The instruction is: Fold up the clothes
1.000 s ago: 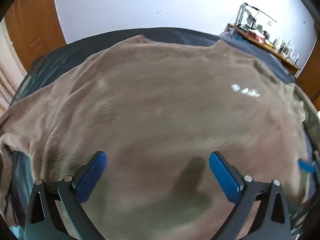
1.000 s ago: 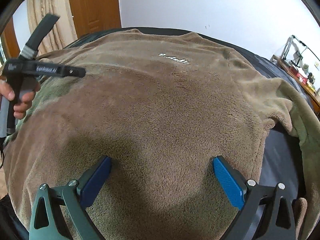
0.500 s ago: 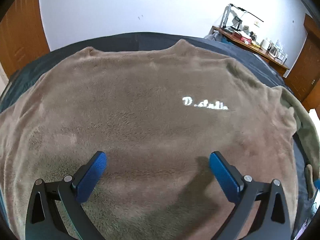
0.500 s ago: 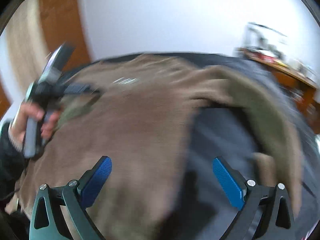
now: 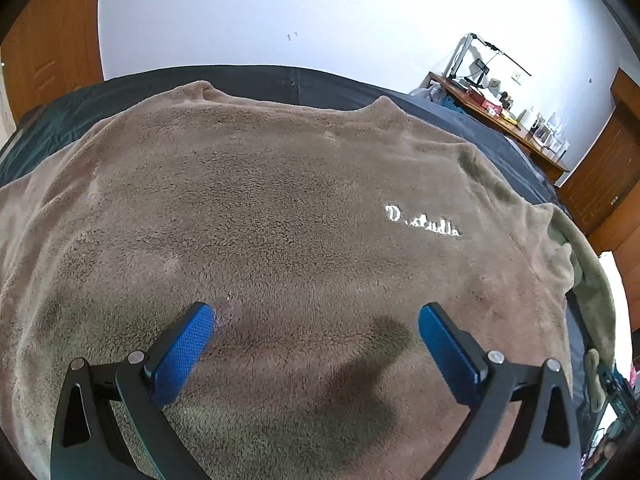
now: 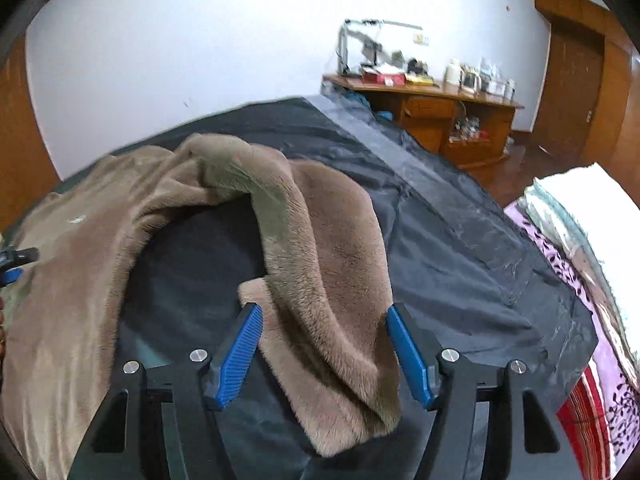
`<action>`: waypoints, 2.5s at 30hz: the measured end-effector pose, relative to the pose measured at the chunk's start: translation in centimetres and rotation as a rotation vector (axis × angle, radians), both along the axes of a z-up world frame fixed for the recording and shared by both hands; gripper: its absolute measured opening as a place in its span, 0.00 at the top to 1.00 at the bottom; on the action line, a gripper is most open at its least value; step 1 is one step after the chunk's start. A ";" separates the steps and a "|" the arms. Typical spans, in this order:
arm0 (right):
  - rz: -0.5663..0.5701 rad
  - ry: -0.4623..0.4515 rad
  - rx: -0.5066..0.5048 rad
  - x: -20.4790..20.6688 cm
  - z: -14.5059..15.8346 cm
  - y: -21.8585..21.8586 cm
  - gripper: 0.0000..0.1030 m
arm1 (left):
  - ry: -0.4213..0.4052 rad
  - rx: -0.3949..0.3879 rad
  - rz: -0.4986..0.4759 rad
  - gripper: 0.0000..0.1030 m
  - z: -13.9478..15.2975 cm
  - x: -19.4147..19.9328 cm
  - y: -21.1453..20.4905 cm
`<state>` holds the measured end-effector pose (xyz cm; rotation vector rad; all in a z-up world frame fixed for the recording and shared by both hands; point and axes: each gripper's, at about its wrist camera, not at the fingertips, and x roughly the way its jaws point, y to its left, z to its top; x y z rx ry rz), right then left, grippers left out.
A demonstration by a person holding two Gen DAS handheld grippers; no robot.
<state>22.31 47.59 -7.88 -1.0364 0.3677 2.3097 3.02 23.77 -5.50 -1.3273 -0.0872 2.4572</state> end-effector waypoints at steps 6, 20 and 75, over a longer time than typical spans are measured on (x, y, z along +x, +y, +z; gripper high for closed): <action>-0.044 -0.003 -0.013 -0.3 -0.4 1.3 0.66 | -0.014 0.029 0.012 0.00 0.1 -0.2 -0.8; -0.056 0.220 0.140 -0.4 8.4 -0.4 0.82 | -0.030 0.053 0.037 0.00 0.5 -0.5 -1.8; 0.532 0.420 -0.903 -6.9 -0.2 -11.2 0.23 | -0.065 0.063 0.018 0.00 0.3 -0.3 -1.6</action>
